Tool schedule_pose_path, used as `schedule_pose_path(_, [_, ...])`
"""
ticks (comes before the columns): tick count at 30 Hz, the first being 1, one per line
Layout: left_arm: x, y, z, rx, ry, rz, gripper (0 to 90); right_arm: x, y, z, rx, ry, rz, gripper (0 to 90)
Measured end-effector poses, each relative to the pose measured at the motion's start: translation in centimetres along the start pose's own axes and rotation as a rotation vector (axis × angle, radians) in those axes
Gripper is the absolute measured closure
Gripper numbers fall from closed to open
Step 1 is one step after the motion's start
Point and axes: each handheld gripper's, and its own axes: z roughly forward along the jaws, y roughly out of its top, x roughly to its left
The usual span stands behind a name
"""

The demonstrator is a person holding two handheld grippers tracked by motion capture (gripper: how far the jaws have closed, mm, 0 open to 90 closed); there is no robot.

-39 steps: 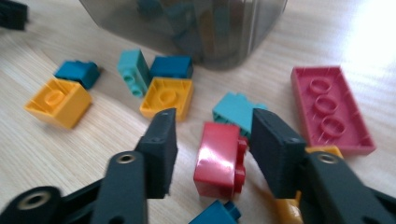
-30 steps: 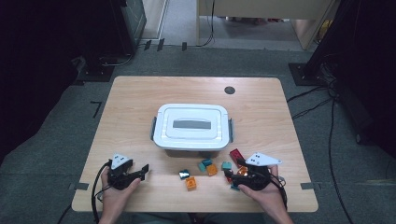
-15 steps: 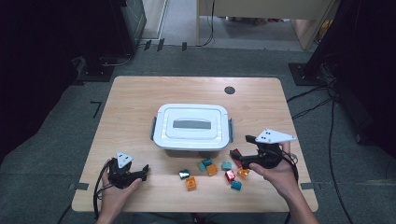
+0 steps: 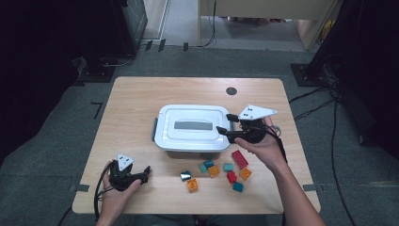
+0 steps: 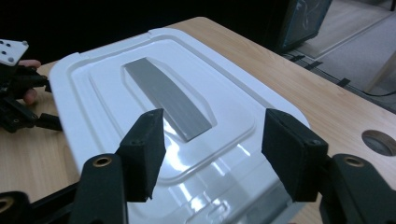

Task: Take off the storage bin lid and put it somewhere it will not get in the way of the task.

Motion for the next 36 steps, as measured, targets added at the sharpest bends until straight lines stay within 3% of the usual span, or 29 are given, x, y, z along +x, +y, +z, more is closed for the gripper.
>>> schedule_pose_path(2, [0.0,0.0,0.0,0.000,0.000,0.000,11.7,-0.7,0.2,1.3,0.028,0.013,0.000,45.2])
schedule_pose_path(9, [0.0,0.0,0.0,0.001,-0.001,0.000,11.7,-1.3,0.7,3.4,0.088,0.063,-0.017,50.2])
schedule_pose_path(13, [0.0,0.0,0.0,0.001,0.000,0.000,12.0,-1.3,1.3,4.3,0.092,0.116,-0.052,52.4])
schedule_pose_path(15, [0.0,0.0,0.0,0.001,0.000,0.000,12.0,-1.3,1.6,4.8,0.107,0.136,-0.091,54.5])
schedule_pose_path(19, [-0.1,0.0,0.0,0.000,0.000,0.000,12.1,-1.4,2.2,5.5,0.115,0.171,-0.116,57.3])
schedule_pose_path(26, [-0.1,-0.1,-0.1,-0.001,-0.003,0.002,12.9,-1.2,2.9,7.2,0.127,0.304,-0.127,58.8])
schedule_pose_path(29, [-0.1,-0.1,-0.2,-0.001,-0.003,0.003,13.0,-0.7,3.0,7.9,0.153,0.337,-0.167,58.9])
schedule_pose_path(32, [-0.1,-0.1,-0.2,-0.001,-0.003,0.003,13.0,-0.2,3.4,8.7,0.179,0.335,-0.209,58.8])
schedule_pose_path(36, [-0.1,-0.2,-0.2,-0.001,-0.003,0.003,13.0,0.2,4.0,9.5,0.203,0.336,-0.229,59.1])
